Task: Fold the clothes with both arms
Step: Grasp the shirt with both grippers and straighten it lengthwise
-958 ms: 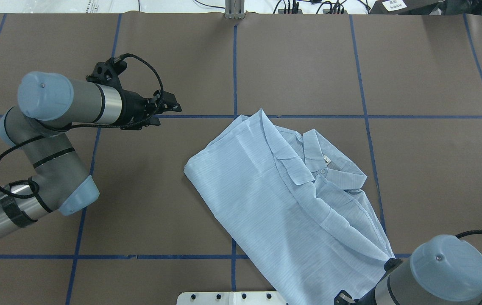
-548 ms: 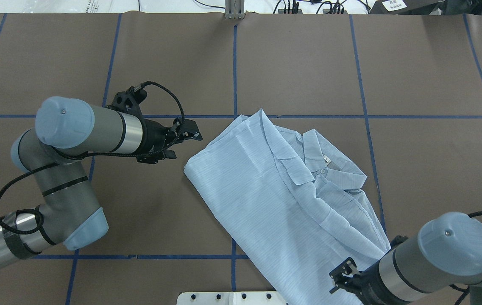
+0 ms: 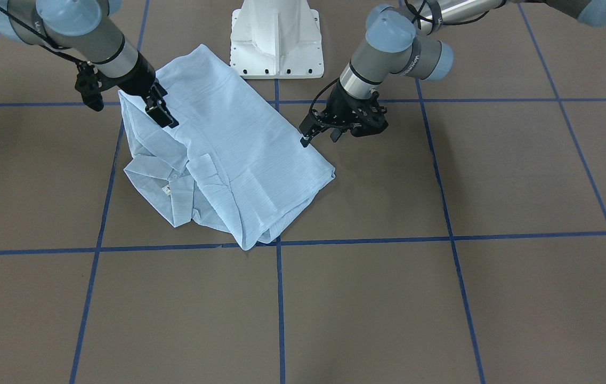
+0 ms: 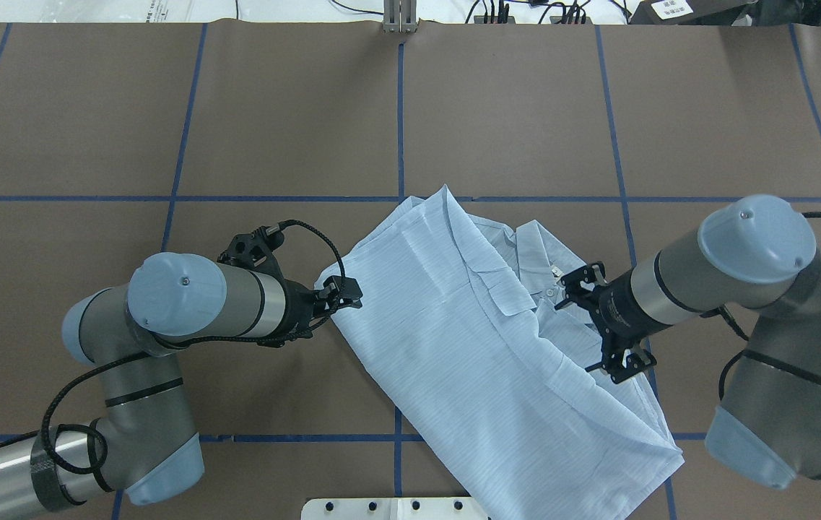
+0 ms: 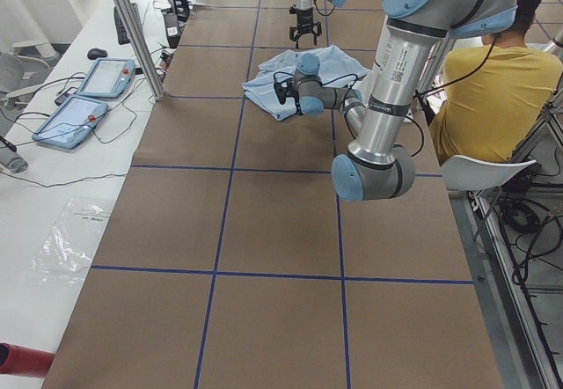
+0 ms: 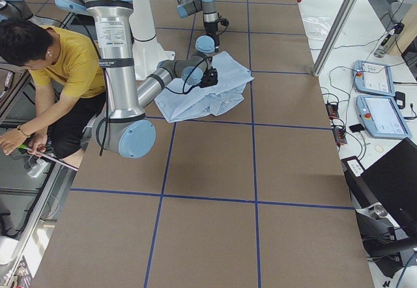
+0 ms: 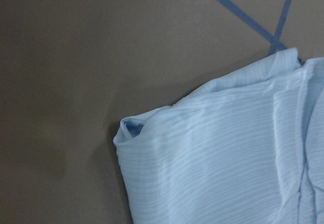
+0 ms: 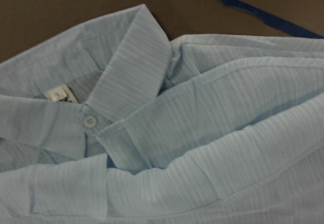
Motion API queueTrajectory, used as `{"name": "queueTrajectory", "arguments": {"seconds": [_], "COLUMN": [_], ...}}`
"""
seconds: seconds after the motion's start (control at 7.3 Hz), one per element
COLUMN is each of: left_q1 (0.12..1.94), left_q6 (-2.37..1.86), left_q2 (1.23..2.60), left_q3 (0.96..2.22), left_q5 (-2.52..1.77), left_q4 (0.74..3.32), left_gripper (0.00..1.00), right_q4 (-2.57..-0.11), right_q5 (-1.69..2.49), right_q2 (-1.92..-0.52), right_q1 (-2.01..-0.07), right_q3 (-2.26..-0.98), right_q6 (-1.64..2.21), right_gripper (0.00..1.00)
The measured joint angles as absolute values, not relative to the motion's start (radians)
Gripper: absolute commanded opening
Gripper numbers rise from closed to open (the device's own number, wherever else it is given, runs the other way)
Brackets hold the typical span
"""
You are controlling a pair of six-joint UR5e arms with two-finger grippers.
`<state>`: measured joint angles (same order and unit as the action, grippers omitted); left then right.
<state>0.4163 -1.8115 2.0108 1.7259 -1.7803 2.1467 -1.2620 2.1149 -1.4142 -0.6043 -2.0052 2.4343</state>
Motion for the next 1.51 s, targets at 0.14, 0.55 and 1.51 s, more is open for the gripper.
{"name": "queueTrajectory", "arguments": {"seconds": [0.14,0.55,1.51], "left_q1": [0.412,0.410,0.580], "left_q6": [-1.813,-1.812,-1.633], "left_q2": [2.020,2.049,2.118], "left_q3": [1.708,1.654,1.505], "left_q5": [-1.773,-1.731,-1.675], "left_q4": [2.143,2.143,2.158], "left_gripper": [0.81,0.32,0.00], "right_q4": [-1.263,-1.264,-1.263], "right_q5": [2.113,2.110,2.107], "right_q2": [-1.399,-1.392,-1.385], "right_q1": [-0.637,-0.656,-0.656], "right_q3": [-1.988,-1.973,-1.961], "right_q6": [2.400,2.360,2.358], "right_gripper": [1.00,1.00,1.00]}}
